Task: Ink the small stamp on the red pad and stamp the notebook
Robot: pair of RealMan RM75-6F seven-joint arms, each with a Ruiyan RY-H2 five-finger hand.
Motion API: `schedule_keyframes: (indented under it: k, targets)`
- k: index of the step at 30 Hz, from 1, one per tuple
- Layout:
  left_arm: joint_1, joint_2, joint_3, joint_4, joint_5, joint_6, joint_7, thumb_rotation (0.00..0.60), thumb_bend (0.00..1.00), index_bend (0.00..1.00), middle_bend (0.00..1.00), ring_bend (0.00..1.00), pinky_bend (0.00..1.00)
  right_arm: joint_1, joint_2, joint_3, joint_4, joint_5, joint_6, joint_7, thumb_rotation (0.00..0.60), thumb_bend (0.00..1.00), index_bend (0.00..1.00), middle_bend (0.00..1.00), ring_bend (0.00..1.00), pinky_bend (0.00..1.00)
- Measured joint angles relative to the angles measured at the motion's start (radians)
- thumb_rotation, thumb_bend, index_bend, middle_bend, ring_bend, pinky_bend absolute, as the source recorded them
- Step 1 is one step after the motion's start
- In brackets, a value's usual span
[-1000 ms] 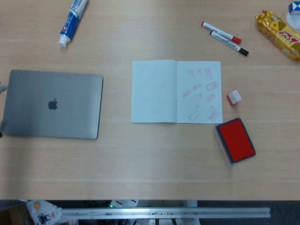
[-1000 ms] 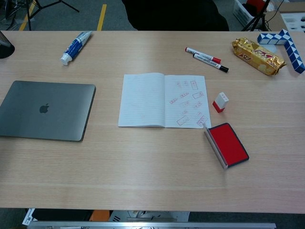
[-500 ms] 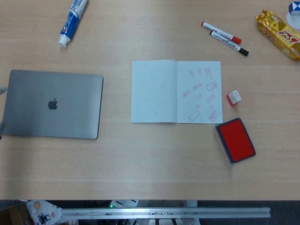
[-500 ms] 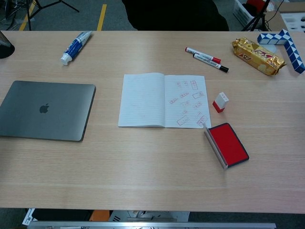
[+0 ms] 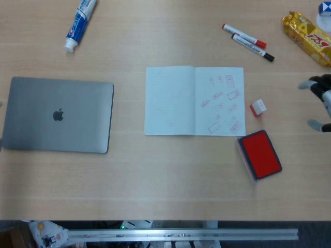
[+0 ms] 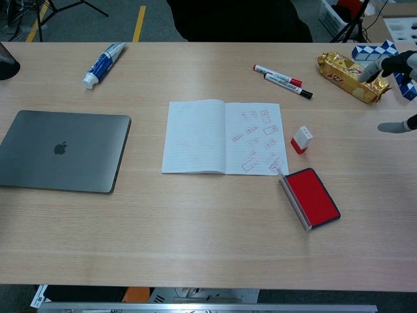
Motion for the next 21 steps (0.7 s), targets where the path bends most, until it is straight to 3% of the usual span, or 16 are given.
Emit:
schedule_keyframes:
  k: [8,21]
  targets:
    - [-0.001,-0.005,0.003,0.012,-0.001,-0.01,-0.009,0.6,0.24,0.21,0.18,0.25,0.23,0.109,-0.141,0.015,0.042,0.135,-0.144,-0.194,0.6,0.07,0.33,0.32,0.25,0.37]
    - [-0.011,-0.015,0.007,0.037,0.002,-0.035,-0.026,0.6,0.24,0.21,0.17,0.25,0.23,0.183,-0.334,0.028,0.174,0.276,-0.157,-0.361,0.6,0.07,0.33,0.32,0.24,0.37]
